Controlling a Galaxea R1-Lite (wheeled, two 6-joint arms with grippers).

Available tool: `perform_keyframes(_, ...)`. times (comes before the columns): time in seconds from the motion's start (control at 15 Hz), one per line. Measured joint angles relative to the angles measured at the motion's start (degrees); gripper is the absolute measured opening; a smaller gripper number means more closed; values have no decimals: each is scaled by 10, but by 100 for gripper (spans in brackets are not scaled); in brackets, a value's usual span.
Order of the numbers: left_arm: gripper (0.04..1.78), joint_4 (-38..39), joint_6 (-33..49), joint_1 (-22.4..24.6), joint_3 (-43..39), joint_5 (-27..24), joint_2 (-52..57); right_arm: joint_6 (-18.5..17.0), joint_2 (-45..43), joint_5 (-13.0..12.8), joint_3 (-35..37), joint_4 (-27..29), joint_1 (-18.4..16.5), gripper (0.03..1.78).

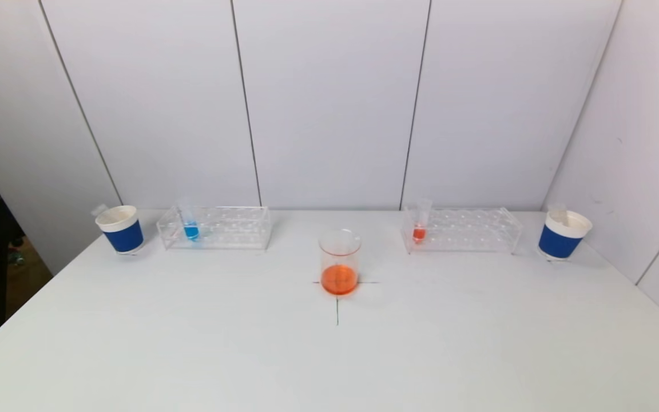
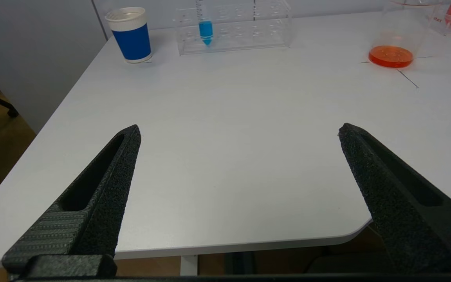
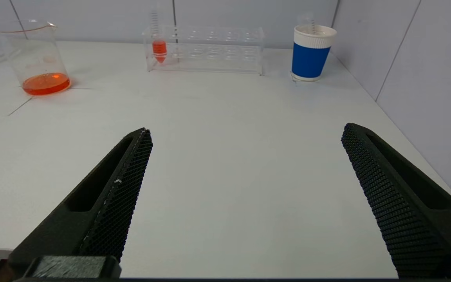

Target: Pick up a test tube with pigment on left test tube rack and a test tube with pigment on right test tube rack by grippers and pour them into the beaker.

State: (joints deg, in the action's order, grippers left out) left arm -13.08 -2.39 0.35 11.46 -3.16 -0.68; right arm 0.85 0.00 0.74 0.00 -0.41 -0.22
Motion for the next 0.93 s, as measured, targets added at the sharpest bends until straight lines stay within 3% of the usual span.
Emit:
perform_keyframes(0.47,176,110,2,0,-97,26,8,0,0,0,0,0,0,176)
perform_keyframes(0.93,176,127,5,-1,-113,28,8,0,0,0,0,0,0,176)
